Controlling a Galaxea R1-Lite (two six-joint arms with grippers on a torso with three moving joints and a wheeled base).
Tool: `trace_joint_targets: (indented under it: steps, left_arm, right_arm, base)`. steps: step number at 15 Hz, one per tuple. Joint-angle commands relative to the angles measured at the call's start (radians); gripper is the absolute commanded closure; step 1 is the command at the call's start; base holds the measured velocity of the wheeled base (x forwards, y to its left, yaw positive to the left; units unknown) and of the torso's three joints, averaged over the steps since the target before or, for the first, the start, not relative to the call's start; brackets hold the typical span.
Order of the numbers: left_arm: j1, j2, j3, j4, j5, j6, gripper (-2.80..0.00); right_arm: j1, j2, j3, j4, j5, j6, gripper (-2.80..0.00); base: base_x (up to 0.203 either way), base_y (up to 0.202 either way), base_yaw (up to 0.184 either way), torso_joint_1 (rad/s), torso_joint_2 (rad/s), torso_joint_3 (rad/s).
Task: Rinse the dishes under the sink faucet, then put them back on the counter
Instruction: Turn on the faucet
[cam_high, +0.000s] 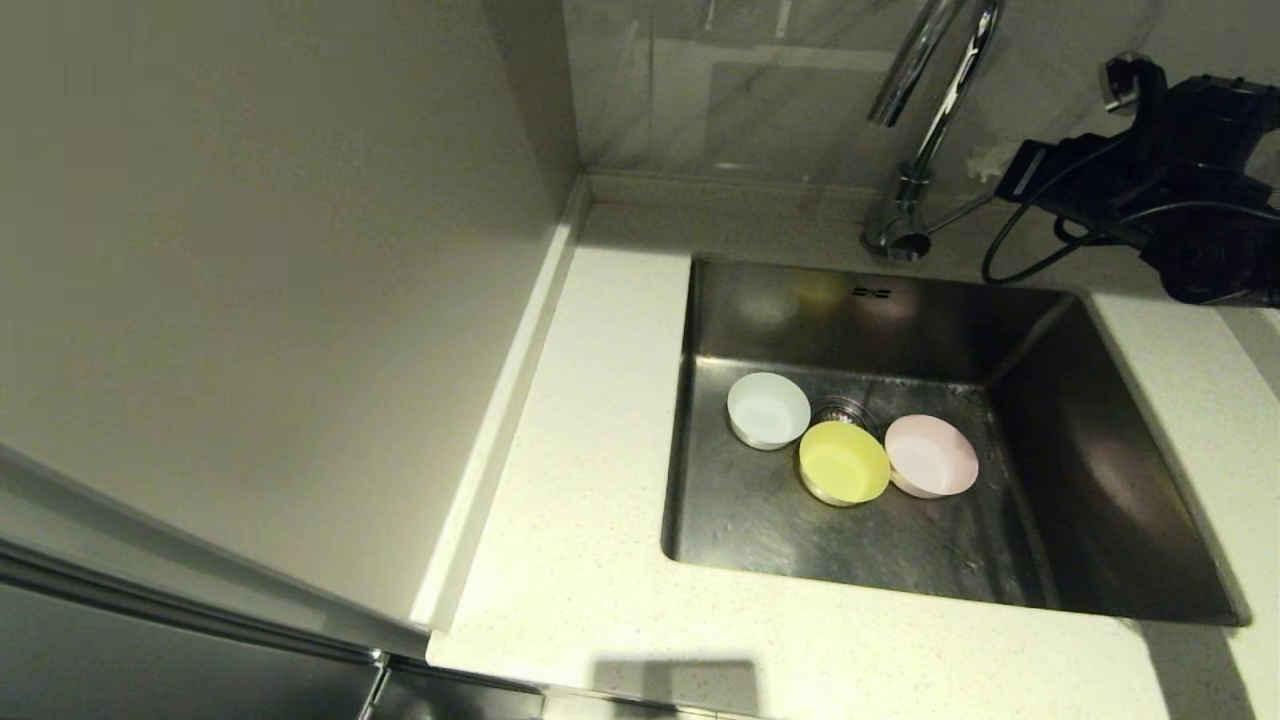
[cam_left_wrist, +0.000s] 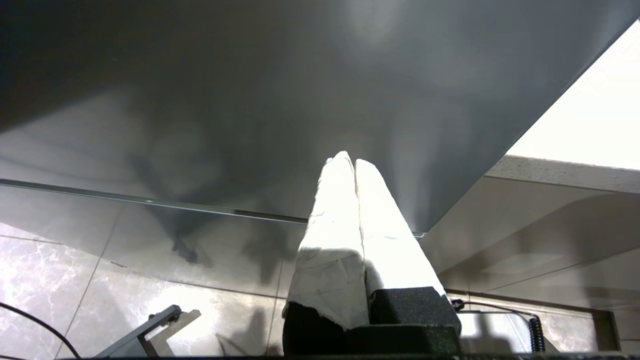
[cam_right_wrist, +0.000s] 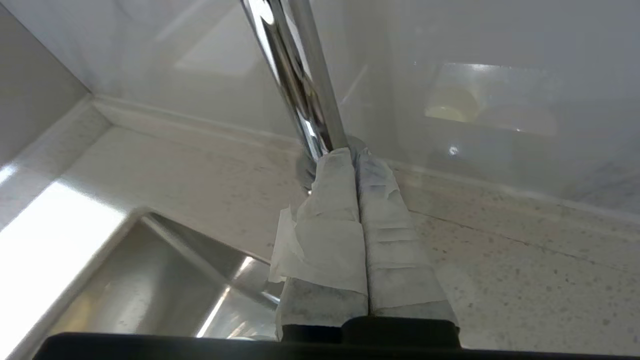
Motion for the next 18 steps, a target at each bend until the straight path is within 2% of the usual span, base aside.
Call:
trace_joint_targets:
  steps: [1, 3, 5, 7, 9, 13, 18]
  left_arm:
    - [0.0, -0.002, 0.0, 0.0, 0.0, -0.001, 0.0]
    - [0.0, -0.002, 0.0, 0.0, 0.0, -0.001, 0.0]
    - [0.0, -0.002, 0.0, 0.0, 0.0, -0.001, 0.0]
    - [0.0, -0.002, 0.0, 0.0, 0.0, -0.001, 0.0]
    - [0.0, -0.002, 0.0, 0.0, 0.0, -0.001, 0.0]
    - [0.0, -0.002, 0.0, 0.0, 0.0, -0.001, 0.0]
    - [0.0, -0.002, 0.0, 0.0, 0.0, -0.001, 0.0]
  right_arm:
    - [-0.001, 0.023, -0.006, -0.002, 0.003, -0.002, 0.0]
    - [-0.007, 0.036, -0.006, -0.006, 0.003, -0.008, 0.0]
    - [-0.028, 0.046, -0.005, -0.002, 0.005, -0.065, 0.0]
    - [-0.049, 0.042, 0.006, 0.007, 0.007, -0.073, 0.0]
    - [-0.073, 0.024, 0.015, 0.06, 0.025, -0.091, 0.0]
    - [-0.142, -0.033, 0.058, 0.098, 0.258, -0.092, 0.0]
    - [-0.141, -0.035, 0.056, 0.093, 0.268, -0.064, 0.0]
  base:
    - [0.0, 0.0, 0.0, 0.0, 0.0, 0.0]
    - [0.0, 0.0, 0.0, 0.0, 0.0, 0.0]
    - [0.0, 0.0, 0.0, 0.0, 0.0, 0.0]
    - [0.0, 0.0, 0.0, 0.0, 0.0, 0.0]
    - [0.0, 0.0, 0.0, 0.0, 0.0, 0.0]
    - [0.0, 0.0, 0.0, 0.0, 0.0, 0.0]
    - [0.0, 0.0, 0.0, 0.0, 0.0, 0.0]
